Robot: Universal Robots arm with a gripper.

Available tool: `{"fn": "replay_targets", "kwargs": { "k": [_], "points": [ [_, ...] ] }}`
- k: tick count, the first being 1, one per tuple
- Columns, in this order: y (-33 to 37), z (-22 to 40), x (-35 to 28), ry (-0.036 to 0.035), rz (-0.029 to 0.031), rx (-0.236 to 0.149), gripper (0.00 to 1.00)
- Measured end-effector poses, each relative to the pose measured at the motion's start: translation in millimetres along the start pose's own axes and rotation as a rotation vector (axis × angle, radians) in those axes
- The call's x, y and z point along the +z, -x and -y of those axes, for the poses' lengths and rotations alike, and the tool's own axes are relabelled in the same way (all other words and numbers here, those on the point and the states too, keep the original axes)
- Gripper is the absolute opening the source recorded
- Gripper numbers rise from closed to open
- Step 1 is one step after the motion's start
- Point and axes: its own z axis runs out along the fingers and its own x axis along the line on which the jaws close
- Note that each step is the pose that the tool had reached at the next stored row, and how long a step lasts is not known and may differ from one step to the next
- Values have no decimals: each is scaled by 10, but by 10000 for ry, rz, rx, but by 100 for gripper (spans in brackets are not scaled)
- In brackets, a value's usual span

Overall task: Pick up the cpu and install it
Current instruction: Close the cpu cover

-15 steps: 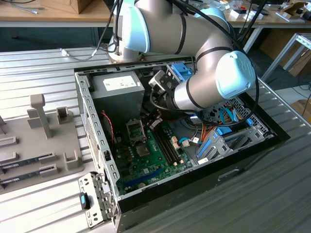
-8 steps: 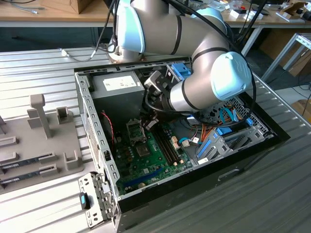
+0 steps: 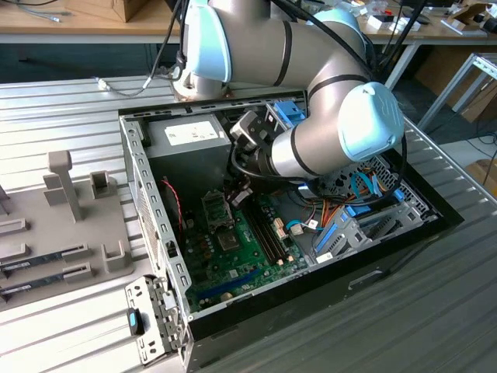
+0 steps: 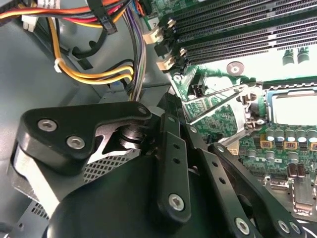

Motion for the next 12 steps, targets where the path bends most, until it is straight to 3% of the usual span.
{"fn": "replay_targets", "kwargs": {
  "k": [3,12],
  "points": [
    [-1,-6,-20,44,30,-14,11],
    [-17,-19,-97,60,40,-21,11]
  ]
}}
